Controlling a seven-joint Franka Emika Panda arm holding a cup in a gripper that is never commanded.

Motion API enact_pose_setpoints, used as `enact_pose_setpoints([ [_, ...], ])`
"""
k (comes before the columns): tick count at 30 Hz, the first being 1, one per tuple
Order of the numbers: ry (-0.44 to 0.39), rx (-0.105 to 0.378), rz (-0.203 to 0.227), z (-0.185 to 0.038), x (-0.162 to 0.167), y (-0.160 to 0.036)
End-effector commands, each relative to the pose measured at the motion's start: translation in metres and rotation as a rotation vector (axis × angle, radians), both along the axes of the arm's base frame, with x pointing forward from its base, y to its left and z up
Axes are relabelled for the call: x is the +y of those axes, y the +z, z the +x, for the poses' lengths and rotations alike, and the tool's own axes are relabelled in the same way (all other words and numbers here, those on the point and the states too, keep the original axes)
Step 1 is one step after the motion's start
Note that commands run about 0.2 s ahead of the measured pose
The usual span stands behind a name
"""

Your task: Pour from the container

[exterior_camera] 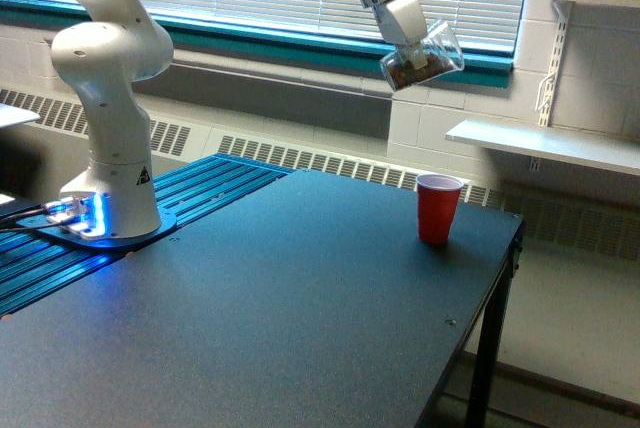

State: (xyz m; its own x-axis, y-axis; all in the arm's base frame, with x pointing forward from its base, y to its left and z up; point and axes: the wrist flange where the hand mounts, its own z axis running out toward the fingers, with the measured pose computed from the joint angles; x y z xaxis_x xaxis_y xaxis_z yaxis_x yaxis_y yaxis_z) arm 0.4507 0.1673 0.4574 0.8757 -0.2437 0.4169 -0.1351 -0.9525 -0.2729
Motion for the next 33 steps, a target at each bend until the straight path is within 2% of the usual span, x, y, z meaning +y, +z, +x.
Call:
enact_pose_setpoints([
  [1, 0.028, 0.016, -0.026, 0.001, 0.013, -0.012],
  [15, 0.082, 0.083, -0.080, 0.008, 0.030, -0.046],
  [26, 0.114, 0.132, -0.110, 0.003, 0.045, -0.068],
  [33, 0.131, 0.165, -0.145, -0.001, 0.050, -0.079],
])
